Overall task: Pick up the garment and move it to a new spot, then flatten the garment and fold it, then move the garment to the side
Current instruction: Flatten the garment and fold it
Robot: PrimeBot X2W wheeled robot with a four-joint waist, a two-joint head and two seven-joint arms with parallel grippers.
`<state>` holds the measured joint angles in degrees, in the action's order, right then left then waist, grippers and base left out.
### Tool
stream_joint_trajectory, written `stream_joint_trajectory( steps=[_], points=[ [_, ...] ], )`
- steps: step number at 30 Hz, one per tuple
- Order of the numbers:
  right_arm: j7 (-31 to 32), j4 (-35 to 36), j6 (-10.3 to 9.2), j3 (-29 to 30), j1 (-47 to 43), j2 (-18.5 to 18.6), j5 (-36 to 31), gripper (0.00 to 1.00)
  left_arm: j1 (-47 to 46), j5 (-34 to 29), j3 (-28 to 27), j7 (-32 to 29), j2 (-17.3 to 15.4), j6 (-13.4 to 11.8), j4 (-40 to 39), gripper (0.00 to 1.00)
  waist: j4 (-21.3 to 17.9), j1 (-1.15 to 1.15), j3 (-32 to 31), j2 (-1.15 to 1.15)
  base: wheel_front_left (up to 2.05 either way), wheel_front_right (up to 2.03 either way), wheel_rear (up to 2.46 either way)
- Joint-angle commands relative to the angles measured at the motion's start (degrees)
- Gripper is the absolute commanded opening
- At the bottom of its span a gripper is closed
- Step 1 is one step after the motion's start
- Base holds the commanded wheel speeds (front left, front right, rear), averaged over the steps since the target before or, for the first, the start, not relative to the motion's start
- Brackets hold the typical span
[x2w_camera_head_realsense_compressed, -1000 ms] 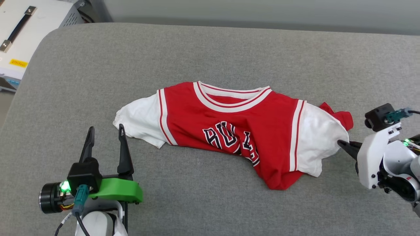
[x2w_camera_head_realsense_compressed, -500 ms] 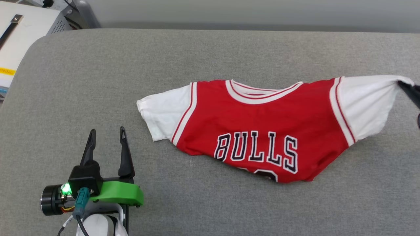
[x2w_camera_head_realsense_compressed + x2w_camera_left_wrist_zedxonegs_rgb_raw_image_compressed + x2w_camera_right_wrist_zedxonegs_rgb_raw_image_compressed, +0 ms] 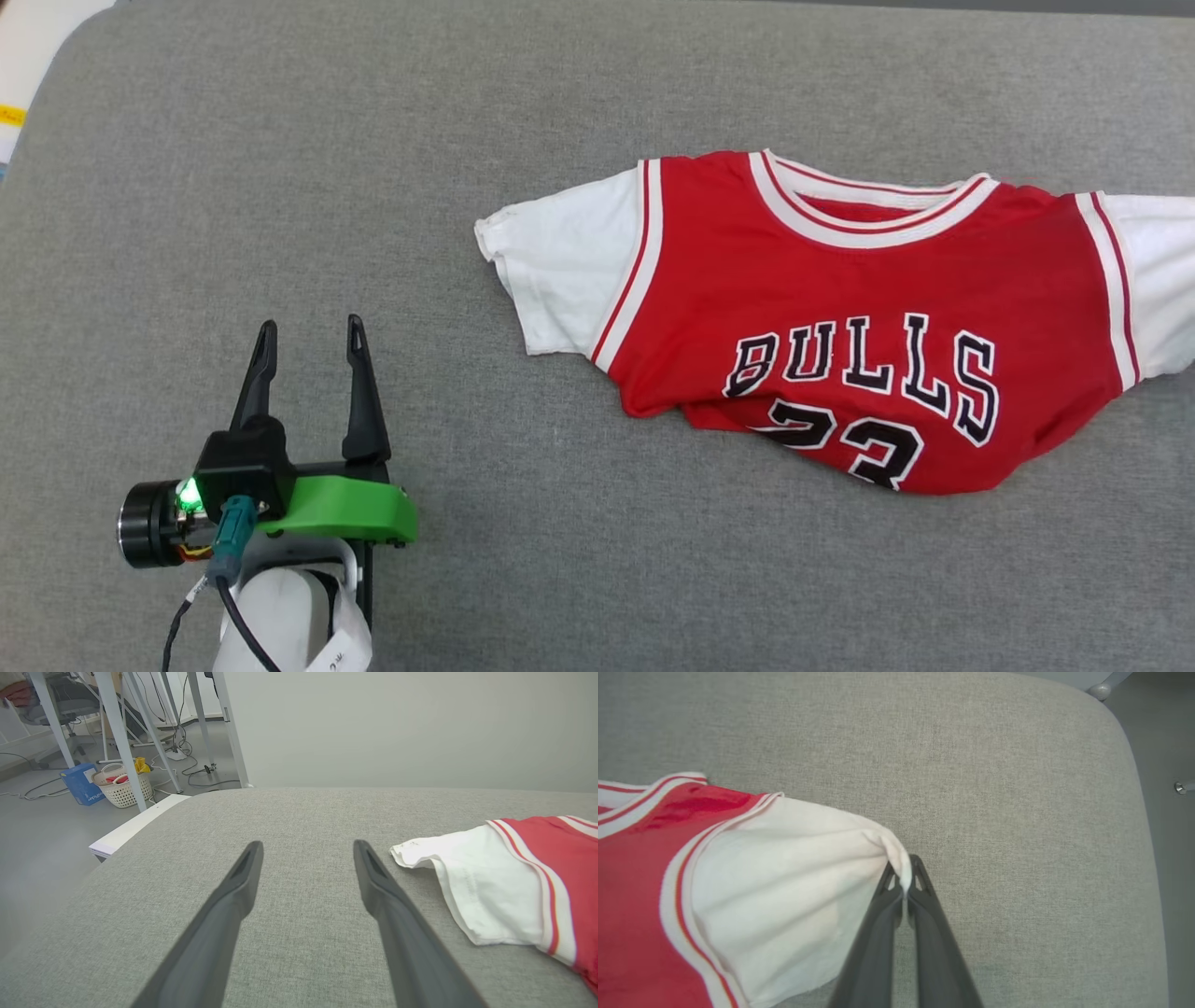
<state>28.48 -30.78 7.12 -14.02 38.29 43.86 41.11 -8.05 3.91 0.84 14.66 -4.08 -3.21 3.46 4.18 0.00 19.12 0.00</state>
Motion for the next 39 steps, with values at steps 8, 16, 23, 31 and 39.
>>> stream_joint_trajectory(
  steps=[8,16,23,31,39],
  points=[
    [-2.5,-13.7,0.36,-0.4,2.2,-4.8,-3.9,0.0,-2.9,-0.7,-0.3,0.3,0.5,1.2,0.7,1.0,1.5,0.0,3.2,0.0,0.0,0.0,0.0],
    [-11.0,-16.3,0.36,-1.0,2.5,-5.9,-3.2,1.0,-2.7,-0.9,-1.3,0.3,0.7,1.6,1.9,1.0,1.0,0.0,0.6,0.0,0.0,0.0,0.0],
    [-24.1,-10.3,0.36,-2.2,0.5,-4.9,-4.8,1.0,-2.3,-1.3,-3.0,0.3,-0.1,2.5,1.6,1.0,-0.5,0.0,-2.6,0.0,0.0,0.0,0.0],
    [-35.8,-1.0,0.36,1.5,-4.5,-10.2,-10.3,1.0,-7.2,-0.4,-3.6,0.3,-3.6,6.9,3.1,1.0,-2.1,0.0,-4.8,0.0,0.0,0.0,0.0],
    [-40.7,11.7,0.36,9.1,-12.7,-18.9,-16.8,1.0,-18.0,2.5,-1.1,-1.7,-8.0,9.9,9.6,1.0,-3.5,0.0,-5.2,0.0,0.0,0.0,0.0]
  ],
)
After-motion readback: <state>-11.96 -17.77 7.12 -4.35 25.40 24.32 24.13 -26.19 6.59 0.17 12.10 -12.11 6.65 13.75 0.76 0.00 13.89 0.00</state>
